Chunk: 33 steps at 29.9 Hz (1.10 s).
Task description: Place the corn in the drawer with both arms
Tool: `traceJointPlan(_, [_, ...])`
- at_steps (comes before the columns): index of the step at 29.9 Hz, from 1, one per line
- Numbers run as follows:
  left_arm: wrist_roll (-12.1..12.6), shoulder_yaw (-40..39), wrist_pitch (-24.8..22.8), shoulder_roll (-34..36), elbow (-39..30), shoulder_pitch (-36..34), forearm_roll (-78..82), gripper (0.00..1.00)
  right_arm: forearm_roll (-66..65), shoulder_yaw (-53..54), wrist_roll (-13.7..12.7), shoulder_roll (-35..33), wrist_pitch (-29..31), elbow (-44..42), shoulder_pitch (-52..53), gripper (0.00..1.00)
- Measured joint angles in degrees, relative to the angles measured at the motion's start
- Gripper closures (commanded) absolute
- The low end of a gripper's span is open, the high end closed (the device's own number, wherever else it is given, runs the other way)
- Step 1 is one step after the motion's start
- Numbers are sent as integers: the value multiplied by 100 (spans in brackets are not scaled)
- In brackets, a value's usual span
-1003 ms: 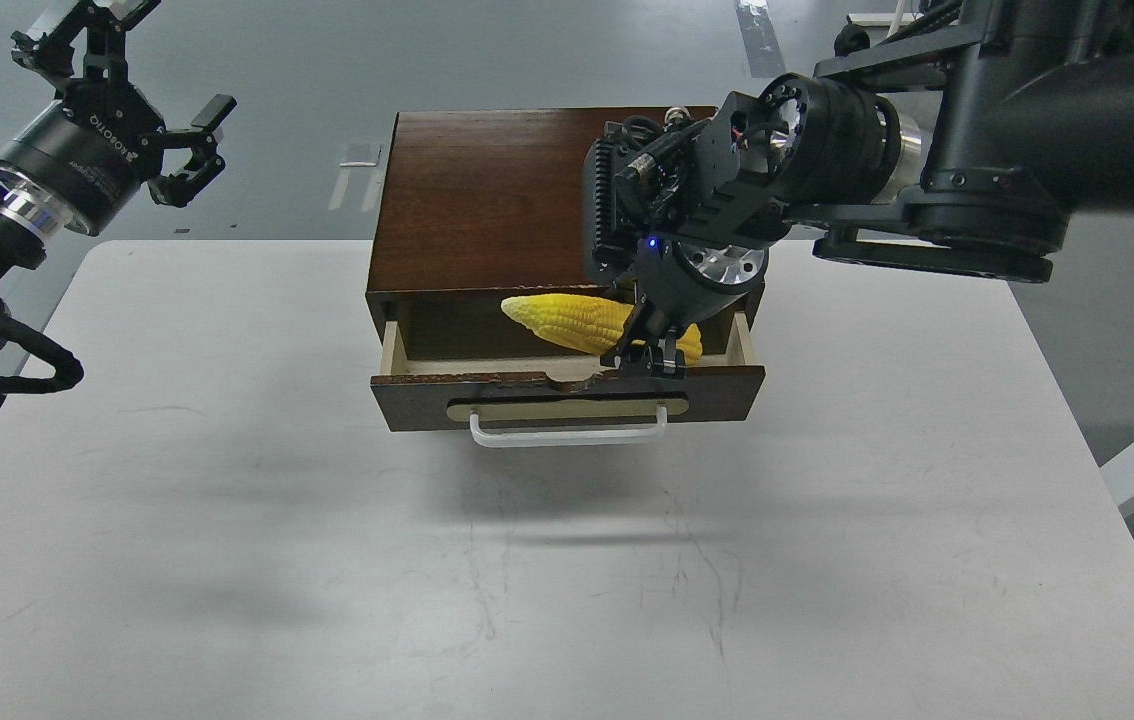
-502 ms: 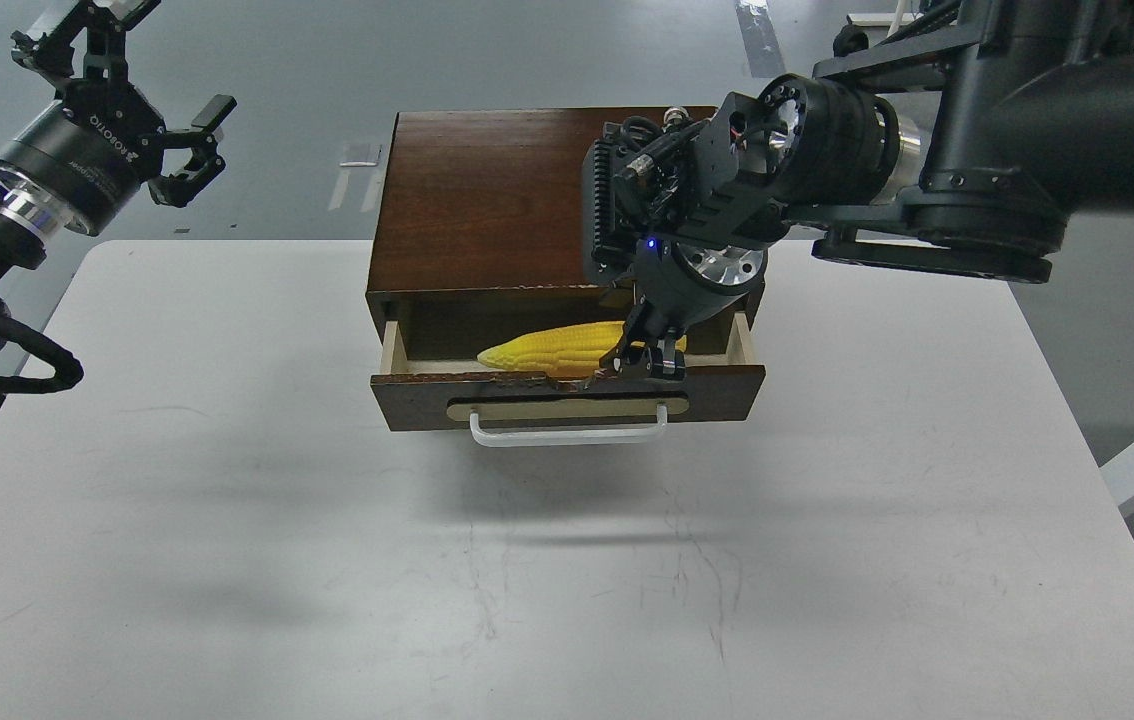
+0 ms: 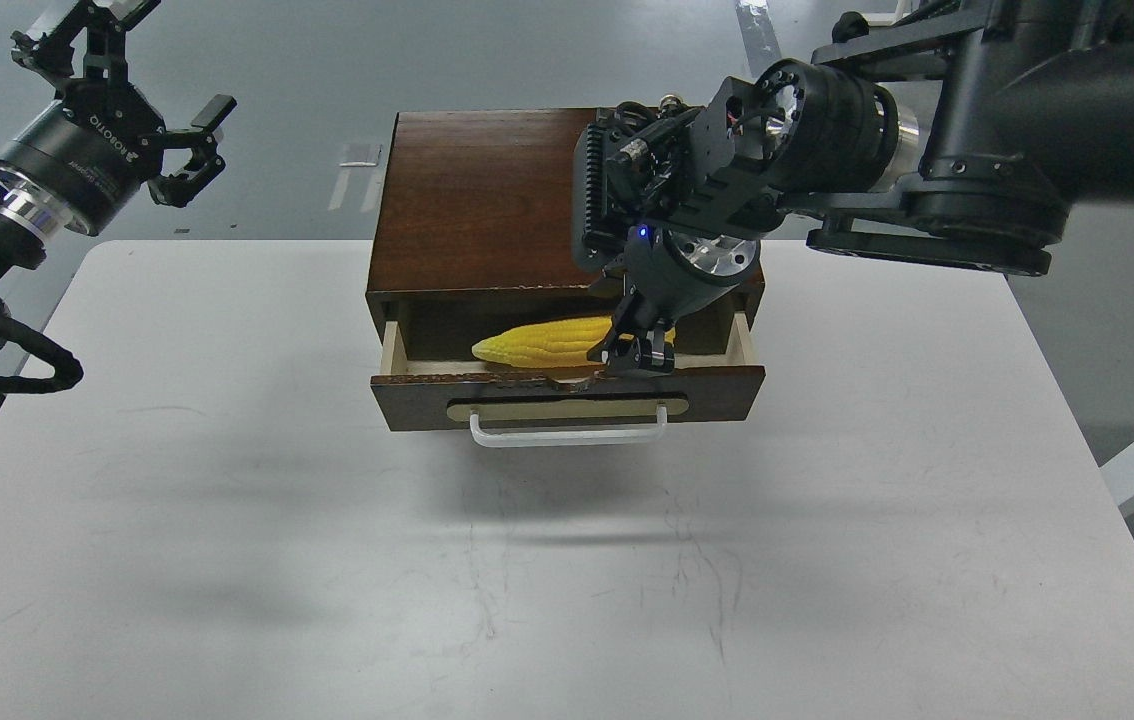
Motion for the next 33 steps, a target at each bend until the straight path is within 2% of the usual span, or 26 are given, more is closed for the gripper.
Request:
traceJointPlan(6, [0, -2, 0, -8, 0, 4, 7, 2, 1002, 340, 0, -402, 3, 8, 236, 21])
traceJointPlan(9, [0, -2, -1, -11, -1, 12, 8, 2, 1635, 543, 0, -787, 17, 7, 266, 4])
traceJointPlan(15, [0, -2, 0, -51, 7, 32, 13, 2, 3530, 919, -1, -1743, 15, -41, 131, 2])
traceJointPlan(19, [0, 1, 0, -133, 28, 63, 30, 2, 4731, 1199, -1, -2491, -10, -114, -325, 2])
traceJointPlan(26, [0, 20, 0, -297, 59, 132, 54, 2, 6180, 2401, -1, -3680, -55, -333, -2109, 2])
traceJointPlan(30, [0, 26, -84, -389, 77, 228, 112, 2, 6994, 3187, -2, -3976, -120, -351, -3297, 1])
traceJointPlan(33, [0, 26, -207, -424, 77, 385, 273, 2, 7487, 3617, -1, -4036, -491, -354, -4029, 1])
